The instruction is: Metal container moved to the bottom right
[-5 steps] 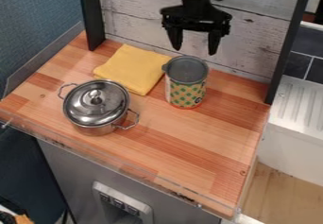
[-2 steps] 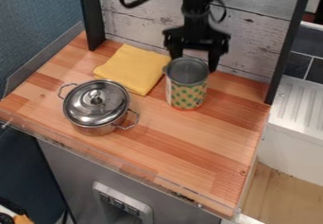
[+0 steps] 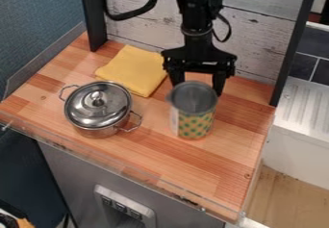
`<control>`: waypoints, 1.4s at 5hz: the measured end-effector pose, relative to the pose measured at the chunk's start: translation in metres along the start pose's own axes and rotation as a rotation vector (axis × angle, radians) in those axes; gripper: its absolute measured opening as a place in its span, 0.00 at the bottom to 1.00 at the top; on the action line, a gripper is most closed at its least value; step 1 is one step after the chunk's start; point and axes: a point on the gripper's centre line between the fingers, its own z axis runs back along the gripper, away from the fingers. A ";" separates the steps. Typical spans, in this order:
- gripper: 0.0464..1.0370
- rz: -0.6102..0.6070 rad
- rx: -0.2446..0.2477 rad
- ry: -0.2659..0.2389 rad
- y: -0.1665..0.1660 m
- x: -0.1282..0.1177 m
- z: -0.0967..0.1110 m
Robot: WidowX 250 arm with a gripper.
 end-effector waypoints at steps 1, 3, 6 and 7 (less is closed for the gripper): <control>0.96 -0.048 -0.012 0.022 -0.005 -0.026 0.004; 0.96 -0.171 -0.022 0.063 -0.013 -0.066 0.004; 0.96 -0.311 -0.072 -0.017 -0.027 -0.042 0.040; 0.96 -0.326 -0.030 -0.022 -0.026 -0.043 0.048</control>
